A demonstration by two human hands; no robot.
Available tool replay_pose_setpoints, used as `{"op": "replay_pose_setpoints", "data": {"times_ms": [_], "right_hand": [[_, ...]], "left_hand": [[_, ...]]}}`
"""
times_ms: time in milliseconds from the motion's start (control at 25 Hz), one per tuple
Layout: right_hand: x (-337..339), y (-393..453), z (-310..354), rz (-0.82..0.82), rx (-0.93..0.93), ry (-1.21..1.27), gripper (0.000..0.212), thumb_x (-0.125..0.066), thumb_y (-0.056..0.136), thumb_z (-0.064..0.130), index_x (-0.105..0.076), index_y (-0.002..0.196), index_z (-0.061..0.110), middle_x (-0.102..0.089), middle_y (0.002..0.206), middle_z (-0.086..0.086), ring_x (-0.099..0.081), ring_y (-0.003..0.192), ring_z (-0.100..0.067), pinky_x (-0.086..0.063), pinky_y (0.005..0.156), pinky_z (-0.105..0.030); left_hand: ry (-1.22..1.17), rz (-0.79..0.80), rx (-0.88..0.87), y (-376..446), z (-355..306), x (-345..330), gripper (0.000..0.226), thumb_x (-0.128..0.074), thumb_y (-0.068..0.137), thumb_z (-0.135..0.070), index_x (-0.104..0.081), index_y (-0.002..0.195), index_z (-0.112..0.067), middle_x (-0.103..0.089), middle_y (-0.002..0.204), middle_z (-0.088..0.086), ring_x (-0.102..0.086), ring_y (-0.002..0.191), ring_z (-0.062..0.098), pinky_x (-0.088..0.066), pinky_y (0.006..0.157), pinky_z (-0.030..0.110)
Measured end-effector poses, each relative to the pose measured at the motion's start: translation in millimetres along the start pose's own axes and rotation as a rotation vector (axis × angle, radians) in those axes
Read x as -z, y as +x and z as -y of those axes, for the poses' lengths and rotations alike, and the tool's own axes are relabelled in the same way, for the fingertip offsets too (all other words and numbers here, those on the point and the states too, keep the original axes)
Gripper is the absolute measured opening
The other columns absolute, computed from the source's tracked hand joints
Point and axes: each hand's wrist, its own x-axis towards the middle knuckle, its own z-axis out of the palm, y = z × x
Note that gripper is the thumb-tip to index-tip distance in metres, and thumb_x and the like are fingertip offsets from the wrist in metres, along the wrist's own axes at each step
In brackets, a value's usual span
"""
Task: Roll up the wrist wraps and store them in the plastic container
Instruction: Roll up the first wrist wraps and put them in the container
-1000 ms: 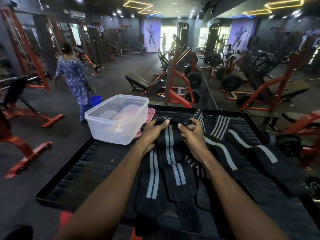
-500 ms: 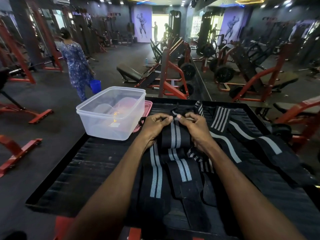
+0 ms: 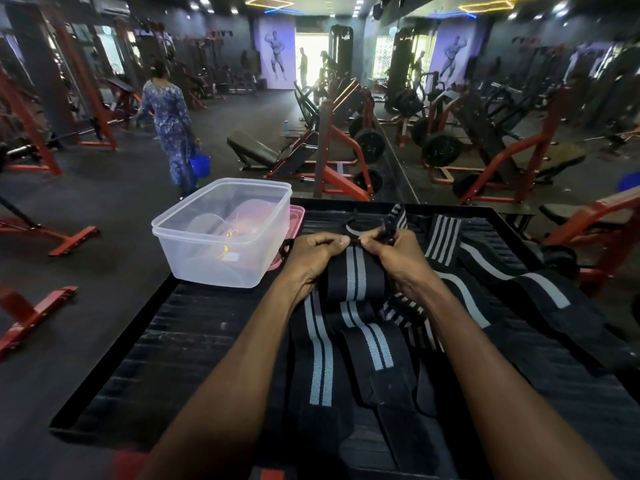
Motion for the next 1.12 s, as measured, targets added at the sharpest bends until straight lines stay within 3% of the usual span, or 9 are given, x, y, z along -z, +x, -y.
{"op": "replay_pose_setpoints", "data": {"times_ms": [160, 400, 520, 640, 840, 960, 1120], "right_hand": [[12, -4, 5, 0.056, 0.047, -0.069, 0.007, -0.073, 0.089, 0.012, -0.077, 0.091, 0.007, -0.077, 0.098, -0.007, -0.072, 0.100, -0.018, -0.054, 0.100, -0.039], [17, -2, -4, 0.025, 0.129, -0.052, 0.008, -0.076, 0.083, 0.001, -0.077, 0.087, 0.008, -0.077, 0.098, -0.010, -0.072, 0.101, -0.025, -0.053, 0.100, -0.047], [13, -5, -1, 0.010, 0.137, -0.090, 0.012, -0.076, 0.082, 0.000, -0.076, 0.086, 0.011, -0.076, 0.097, -0.007, -0.070, 0.099, -0.020, -0.055, 0.096, -0.037], [13, -8, 0, 0.043, 0.137, -0.148, 0.006, -0.078, 0.084, 0.012, -0.078, 0.091, 0.013, -0.076, 0.097, 0.001, -0.070, 0.099, -0.010, -0.053, 0.096, -0.031], [20, -8, 1, 0.031, 0.241, -0.176, 0.007, -0.077, 0.085, 0.008, -0.078, 0.092, 0.007, -0.077, 0.097, -0.004, -0.071, 0.098, -0.016, -0.054, 0.098, -0.037], [18, -7, -1, 0.045, 0.268, -0.156, 0.011, -0.077, 0.083, 0.003, -0.078, 0.094, 0.005, -0.077, 0.100, -0.006, -0.072, 0.100, -0.018, -0.054, 0.099, -0.041], [18, -7, -2, 0.059, 0.167, -0.110, 0.011, -0.077, 0.086, 0.013, -0.079, 0.096, 0.007, -0.078, 0.097, -0.004, -0.073, 0.098, -0.017, -0.056, 0.096, -0.036]], "left_hand": [[0.044, 0.046, -0.040, -4, -4, -6, 0.014, -0.077, 0.083, -0.008, -0.080, 0.081, -0.022, -0.078, 0.090, -0.001, -0.071, 0.097, 0.014, -0.052, 0.103, 0.035], [-0.006, 0.073, 0.011, -5, 2, -14, 0.006, -0.079, 0.084, -0.023, -0.080, 0.081, -0.018, -0.078, 0.094, 0.009, -0.073, 0.098, 0.024, -0.055, 0.099, 0.041], [0.045, 0.023, -0.036, -5, 2, -12, 0.008, -0.079, 0.084, -0.021, -0.079, 0.076, -0.023, -0.078, 0.087, 0.001, -0.072, 0.090, 0.017, -0.056, 0.094, 0.035], [0.030, 0.007, -0.028, -4, 2, -13, 0.013, -0.076, 0.087, -0.016, -0.077, 0.075, -0.022, -0.077, 0.082, 0.001, -0.070, 0.082, 0.015, -0.056, 0.083, 0.029], [-0.066, 0.064, -0.004, -6, 4, -18, 0.019, -0.074, 0.088, -0.029, -0.078, 0.073, -0.019, -0.077, 0.091, 0.013, -0.072, 0.090, 0.027, -0.057, 0.091, 0.042], [-0.053, 0.024, -0.042, -5, 4, -18, 0.019, -0.075, 0.087, -0.018, -0.075, 0.068, -0.020, -0.075, 0.084, 0.008, -0.069, 0.086, 0.021, -0.053, 0.098, 0.046], [-0.037, 0.014, -0.096, -7, 1, -16, 0.015, -0.072, 0.086, 0.000, -0.072, 0.079, -0.013, -0.074, 0.086, 0.005, -0.068, 0.088, 0.016, -0.052, 0.099, 0.036]]}}
